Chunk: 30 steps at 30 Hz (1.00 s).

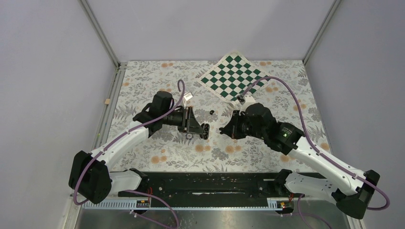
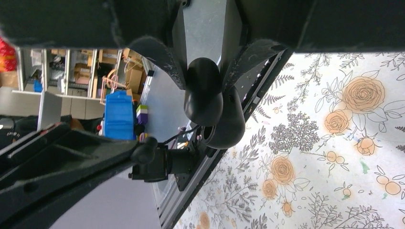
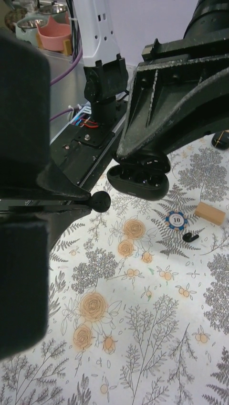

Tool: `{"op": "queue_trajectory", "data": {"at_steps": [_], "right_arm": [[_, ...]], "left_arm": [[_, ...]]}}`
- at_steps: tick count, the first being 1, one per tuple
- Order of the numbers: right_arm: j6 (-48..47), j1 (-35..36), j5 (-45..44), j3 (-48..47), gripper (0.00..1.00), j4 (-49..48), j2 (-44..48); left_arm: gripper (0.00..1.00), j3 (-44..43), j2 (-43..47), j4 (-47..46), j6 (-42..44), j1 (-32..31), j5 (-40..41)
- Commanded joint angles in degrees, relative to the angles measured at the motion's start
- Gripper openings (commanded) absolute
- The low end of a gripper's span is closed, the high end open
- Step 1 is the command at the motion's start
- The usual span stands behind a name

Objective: Insert the wireless bluetooth earbuds into the charging case
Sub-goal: Insert the left earbud into the left side groove of the charging case.

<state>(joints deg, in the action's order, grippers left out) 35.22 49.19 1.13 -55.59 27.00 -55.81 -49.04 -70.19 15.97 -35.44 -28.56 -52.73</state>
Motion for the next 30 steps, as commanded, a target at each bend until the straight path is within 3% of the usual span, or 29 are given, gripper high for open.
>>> {"op": "queue_trajectory", "data": {"at_steps": [1,9,30], "right_arm": [[2.31,1.58,-0.68,-3.46,0.0,-0.45,-1.71],[9.4,4.37,-3.14,-5.99,0.0,0.62,-5.69],[11.21,4.65,-4.55,-8.06,0.0,-0.66,-11.34]], "left_arm": [[0.0,0.73,1.99,-7.02,-8.35,-0.9,4.56],[0.0,1.88,3.29,-10.98,-15.44,-3.12,11.98],[0.0,2.51,3.22,-12.73,-16.73,-3.29,11.73]]}}
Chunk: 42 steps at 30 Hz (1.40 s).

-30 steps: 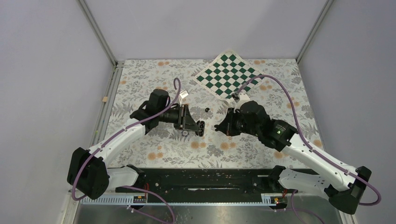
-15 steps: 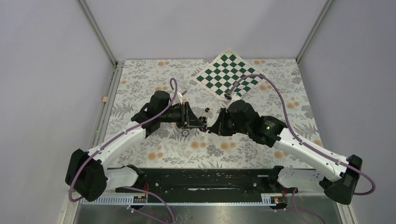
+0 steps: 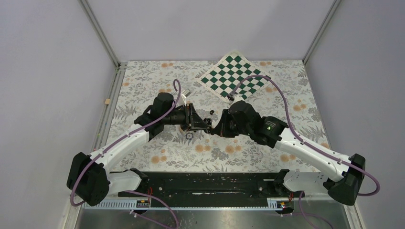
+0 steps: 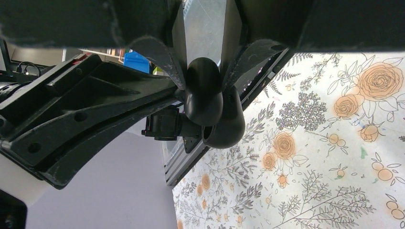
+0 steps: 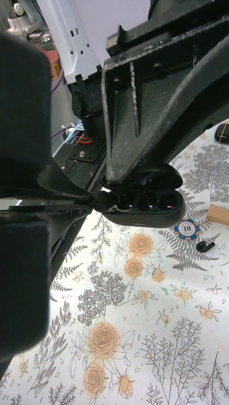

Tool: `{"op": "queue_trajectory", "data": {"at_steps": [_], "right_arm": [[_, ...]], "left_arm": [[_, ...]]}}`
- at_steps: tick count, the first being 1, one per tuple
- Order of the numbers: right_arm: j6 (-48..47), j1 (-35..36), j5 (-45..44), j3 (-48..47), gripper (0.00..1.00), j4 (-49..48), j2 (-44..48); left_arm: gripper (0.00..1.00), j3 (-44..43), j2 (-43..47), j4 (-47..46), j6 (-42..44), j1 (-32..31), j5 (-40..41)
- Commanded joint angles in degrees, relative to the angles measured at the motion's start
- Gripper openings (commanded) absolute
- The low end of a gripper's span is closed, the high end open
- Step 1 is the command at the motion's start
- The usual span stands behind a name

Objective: Insert the wireless bluetooth earbuds into the charging case
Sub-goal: Insert the left earbud into the left side groove of the charging case.

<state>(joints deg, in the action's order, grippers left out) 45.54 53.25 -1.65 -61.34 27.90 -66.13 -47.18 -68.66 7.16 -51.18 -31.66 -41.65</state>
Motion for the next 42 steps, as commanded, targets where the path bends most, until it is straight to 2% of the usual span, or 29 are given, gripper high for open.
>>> {"op": "queue_trajectory", "data": {"at_steps": [1,21,38,39,41,42], "right_arm": [[0.94,0.57,-1.79,-2.29,0.0,-1.8,-1.26],[2.52,0.54,-5.09,0.03,0.0,-4.22,-2.27],[5.41,0.56,-3.92,0.35,0.0,-5.0,-4.39],[5.31,0.54,-3.85,0.15,0.05,-4.67,-4.53],[5.41,0.58,-3.88,0.23,0.23,-4.71,-4.5],[5.33,0.54,-3.79,0.47,0.26,-4.96,-4.29]], "left_arm": [[0.0,0.68,1.71,-4.02,-1.1,-0.24,0.52],[0.0,1.52,2.06,-5.4,-1.03,-0.33,-0.86],[0.0,1.74,2.3,-5.84,-1.38,-0.47,-0.81],[0.0,1.8,2.31,-5.84,-1.38,-0.46,-0.81],[0.0,1.83,2.28,-5.85,-1.38,-0.46,-0.78],[0.0,1.78,2.31,-5.9,-1.36,-0.48,-0.77]]}}
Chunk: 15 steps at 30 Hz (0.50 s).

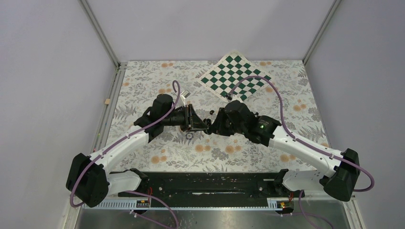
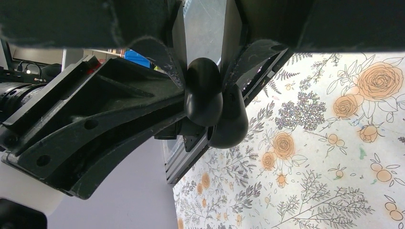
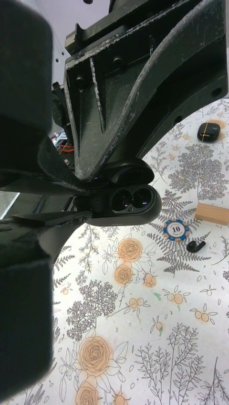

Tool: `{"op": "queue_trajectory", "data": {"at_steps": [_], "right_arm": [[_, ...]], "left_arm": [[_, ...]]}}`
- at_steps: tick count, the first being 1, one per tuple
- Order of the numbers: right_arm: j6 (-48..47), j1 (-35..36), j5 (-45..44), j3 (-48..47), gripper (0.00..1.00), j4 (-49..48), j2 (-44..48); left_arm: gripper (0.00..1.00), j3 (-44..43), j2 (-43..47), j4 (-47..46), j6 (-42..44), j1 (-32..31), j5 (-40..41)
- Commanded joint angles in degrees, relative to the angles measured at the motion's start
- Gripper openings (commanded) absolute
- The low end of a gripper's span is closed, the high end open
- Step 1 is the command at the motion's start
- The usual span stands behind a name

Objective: Insert the wireless bluetooth earbuds into the charging case
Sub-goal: Insert the left earbud into the left side groove of the charging case.

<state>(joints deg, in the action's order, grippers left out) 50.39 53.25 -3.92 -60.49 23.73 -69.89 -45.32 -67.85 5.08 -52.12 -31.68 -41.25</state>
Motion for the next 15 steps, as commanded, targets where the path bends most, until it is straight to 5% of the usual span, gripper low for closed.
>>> {"op": "queue_trajectory", "data": {"at_steps": [1,15], "right_arm": [[0.52,0.49,-1.45,-0.25,0.27,-0.89,-0.41],[-0.97,0.55,-2.87,-0.28,0.31,1.75,2.14]], "left_arm": [[0.0,-0.04,1.58,-3.81,-0.39,-0.44,-1.11],[0.0,-0.14,0.52,-1.86,2.05,-0.38,-0.4]]}}
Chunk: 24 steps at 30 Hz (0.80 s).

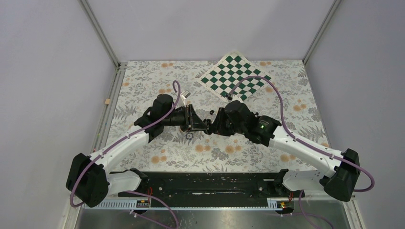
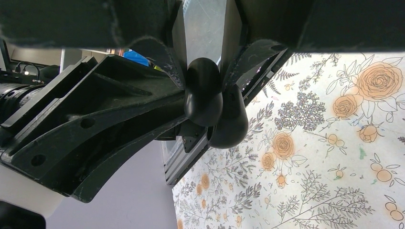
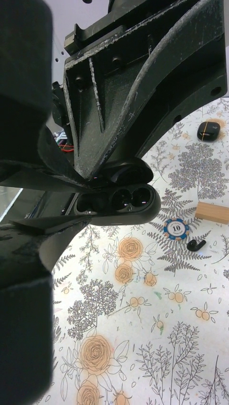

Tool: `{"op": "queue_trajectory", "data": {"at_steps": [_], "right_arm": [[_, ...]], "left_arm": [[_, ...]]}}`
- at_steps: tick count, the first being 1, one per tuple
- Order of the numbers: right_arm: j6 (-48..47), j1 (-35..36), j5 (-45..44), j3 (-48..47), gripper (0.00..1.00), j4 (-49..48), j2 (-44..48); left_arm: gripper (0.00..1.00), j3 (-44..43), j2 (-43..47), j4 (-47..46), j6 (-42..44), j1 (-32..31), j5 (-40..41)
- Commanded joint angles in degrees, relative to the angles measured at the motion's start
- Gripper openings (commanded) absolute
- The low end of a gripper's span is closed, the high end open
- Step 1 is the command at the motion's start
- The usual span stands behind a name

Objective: Insert the wireless bluetooth earbuds into the charging case
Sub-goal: Insert the left earbud into the left side groove of the charging case, then place the right earbud at the center of the board.

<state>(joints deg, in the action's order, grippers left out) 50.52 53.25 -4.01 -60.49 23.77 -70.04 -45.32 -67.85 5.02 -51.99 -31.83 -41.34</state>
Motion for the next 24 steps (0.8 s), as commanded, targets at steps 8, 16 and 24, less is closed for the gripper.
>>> {"op": "queue_trajectory", "data": {"at_steps": [8,16,24], "right_arm": [[-2.96,0.38,-9.47,1.61,0.59,6.52,9.8],[-3.19,-3.66,-11.32,3.12,0.51,9.31,7.28],[-9.6,-5.45,-13.79,-10.03,0.52,8.47,-14.19]], "left_arm": [[0.0,-1.53,-3.18,3.07,7.11,-0.24,-0.73],[0.0,-3.15,-2.92,10.65,11.79,2.21,1.69],[0.0,-0.8,0.51,18.44,16.64,13.91,0.77]]}}
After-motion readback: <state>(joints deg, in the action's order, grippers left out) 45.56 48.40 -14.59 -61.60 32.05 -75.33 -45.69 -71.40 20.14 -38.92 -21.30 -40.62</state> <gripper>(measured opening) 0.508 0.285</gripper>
